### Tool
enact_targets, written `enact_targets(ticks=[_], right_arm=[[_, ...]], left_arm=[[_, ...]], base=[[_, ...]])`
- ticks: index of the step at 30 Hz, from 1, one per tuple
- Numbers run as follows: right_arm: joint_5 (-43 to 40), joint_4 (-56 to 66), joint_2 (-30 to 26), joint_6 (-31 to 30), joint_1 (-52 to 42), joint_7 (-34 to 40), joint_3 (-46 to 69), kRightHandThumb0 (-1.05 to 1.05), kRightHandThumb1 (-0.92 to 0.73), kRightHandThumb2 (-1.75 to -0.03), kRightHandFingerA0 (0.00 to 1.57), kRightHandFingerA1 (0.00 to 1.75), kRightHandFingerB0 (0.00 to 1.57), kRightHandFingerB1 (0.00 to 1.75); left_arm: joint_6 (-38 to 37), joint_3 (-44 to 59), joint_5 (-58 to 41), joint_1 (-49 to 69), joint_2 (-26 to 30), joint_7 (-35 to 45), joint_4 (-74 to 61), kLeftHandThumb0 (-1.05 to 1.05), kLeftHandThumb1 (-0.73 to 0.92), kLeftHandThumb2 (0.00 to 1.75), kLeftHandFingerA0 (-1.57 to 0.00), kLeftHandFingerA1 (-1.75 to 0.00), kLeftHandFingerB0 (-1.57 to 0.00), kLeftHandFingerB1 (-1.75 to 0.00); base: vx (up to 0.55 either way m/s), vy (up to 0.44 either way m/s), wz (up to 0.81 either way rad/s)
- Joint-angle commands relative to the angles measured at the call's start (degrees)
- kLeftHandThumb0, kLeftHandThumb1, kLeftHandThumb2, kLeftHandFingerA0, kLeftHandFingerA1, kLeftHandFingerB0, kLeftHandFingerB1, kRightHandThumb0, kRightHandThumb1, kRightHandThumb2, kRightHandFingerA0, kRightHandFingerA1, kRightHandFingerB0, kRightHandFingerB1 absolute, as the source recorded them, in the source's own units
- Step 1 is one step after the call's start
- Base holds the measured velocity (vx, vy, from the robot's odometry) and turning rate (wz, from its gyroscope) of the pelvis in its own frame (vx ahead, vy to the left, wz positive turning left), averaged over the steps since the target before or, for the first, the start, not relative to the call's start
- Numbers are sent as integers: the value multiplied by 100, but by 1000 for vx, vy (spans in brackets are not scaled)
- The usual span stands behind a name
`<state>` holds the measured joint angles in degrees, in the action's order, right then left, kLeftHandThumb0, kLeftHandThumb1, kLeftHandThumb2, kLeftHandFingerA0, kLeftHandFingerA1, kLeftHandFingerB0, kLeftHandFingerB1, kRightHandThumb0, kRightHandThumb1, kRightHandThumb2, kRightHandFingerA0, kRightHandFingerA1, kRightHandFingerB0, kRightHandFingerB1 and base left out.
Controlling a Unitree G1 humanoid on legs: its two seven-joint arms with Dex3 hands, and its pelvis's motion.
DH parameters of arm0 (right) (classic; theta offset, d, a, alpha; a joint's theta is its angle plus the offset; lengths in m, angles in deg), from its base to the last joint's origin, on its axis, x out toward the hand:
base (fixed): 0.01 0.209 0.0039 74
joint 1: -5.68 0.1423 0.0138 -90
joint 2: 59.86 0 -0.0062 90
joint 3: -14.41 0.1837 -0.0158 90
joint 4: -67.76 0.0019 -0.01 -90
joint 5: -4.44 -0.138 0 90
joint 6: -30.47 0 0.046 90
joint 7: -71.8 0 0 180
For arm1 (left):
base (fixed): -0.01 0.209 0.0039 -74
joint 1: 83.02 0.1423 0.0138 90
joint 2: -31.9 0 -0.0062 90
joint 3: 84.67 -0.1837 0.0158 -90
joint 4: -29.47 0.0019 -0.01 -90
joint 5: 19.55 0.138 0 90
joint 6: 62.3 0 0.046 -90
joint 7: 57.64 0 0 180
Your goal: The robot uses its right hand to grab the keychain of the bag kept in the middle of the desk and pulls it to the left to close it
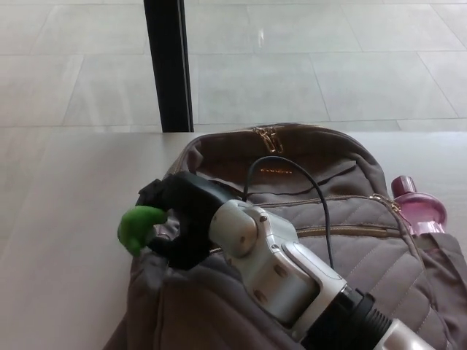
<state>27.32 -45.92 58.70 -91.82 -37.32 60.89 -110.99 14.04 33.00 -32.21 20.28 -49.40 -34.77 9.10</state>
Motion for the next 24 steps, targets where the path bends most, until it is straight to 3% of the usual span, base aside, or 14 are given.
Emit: enact_targets(ticks=[1, 3, 4, 5, 8, 9, 10, 14, 16, 19, 20, 21, 23, 24], right_arm=[[-118, -1186, 1711, 103, 119, 700, -191, -42, -80, -79, 65, 141, 36, 55], [-181, -1343, 1936, 13, 14, 843, -192, -40, -80, -81, 72, 123, 39, 60], [-203, -1432, 2090, -64, -37, 929, -213, -43, -85, -80, 70, 119, 32, 65], [-229, -1541, 2230, -118, -63, 999, -220, -44, -81, -88, 71, 150, 48, 97], [-347, -1744, 2336, 115, -67, 1097, -137, -46, -73, -98, 73, 154, 58, 107], [-397, -1912, 2439, 190, -29, 1189, -63, -45, -69, -103, 72, 161, 68, 121], [-450, -2162, 2577, 513, -4, 1349, -11, -45, -54, -119, 82, 175, 80, 125], [-514, -2229, 2760, 519, 97, 1415, 13, -42, -56, -118, 84, 175, 75, 136], [-560, -2158, 2801, 754, -53, 1470, -61, -44, -47, -134, 94, 175, 84, 150], [-666, -2125, 2813, 751, -138, 1543, 45, -45, -43, -139, 89, 175, 84, 151], [-764, -2178, 2790, 944, -145, 1540, 155, -43, -31, -151, 87, 175, 88, 152], [-868, -2234, 2733, 1196, -116, 1457, 252, -43, -32, -150, 86, 171, 91, 140], [-960, -2238, 2662, 1372, -34, 1377, 347, -36, -44, -118, 78, 142, 62, 107], [-1002, -2247, 2651, 1401, 34, 1336, 396, -36, -44, -118, 78, 142, 62, 107]], left_arm=[[43, -29, -52, 27, 34, 36, 13, -97, 91, 94, -59, -58, -53, -48], [44, -52, -45, 1, 6, 75, 20, -97, 91, 94, -57, -59, -51, -47], [39, -70, -32, -4, -6, 73, 13, -94, 92, 93, -57, -58, -50, -47], [25, -99, -9, 0, -19, 76, -2, -97, 92, 97, -56, -57, -48, -47], [19, -142, 21, -29, -49, 52, -35, -98, 92, 97, -57, -58, -46, -46], [18, -155, 28, -42, -63, 51, -42, -98, 92, 96, -57, -58, -46, -46], [31, -163, 22, -71, -77, 84, -49, -97, 92, 96, -56, -59, -45, -46], [72, -169, 27, -119, -94, -35, -39, -95, 92, 94, -60, -59, -48, -47], [55, -162, 11, -126, -103, 8, -12, -98, 92, 94, -59, -57, -46, -47], [57, -181, 17, -101, -98, 32, -10, -98, 92, 93, -58, -55, -44, -47], [52, -181, 19, -112, -102, 5, 3, -100, 92, 93, -60, -56, -47, -47], [41, -185, 21, -99, -92, 21, 12, -99, 92, 93, -59, -56, -46, -47], [66, -185, 2, -76, -83, 69, 8, -100, 92, 93, -59, -56, -45, -47], [84, -179, -14, -78, -90, 70, 12, -100, 92, 93, -59, -56, -45, -47]], base=[[0, 0, 0], [0, 0, 0], [0, 0, 0], [0, 0, 0], [0, 0, 0], [0, 0, 0], [0, 0, 0], [0, 0, 0], [0, 0, 0], [0, 0, 0], [0, 0, 0], [0, 0, 0], [0, 0, 0], [0, 0, 0]])
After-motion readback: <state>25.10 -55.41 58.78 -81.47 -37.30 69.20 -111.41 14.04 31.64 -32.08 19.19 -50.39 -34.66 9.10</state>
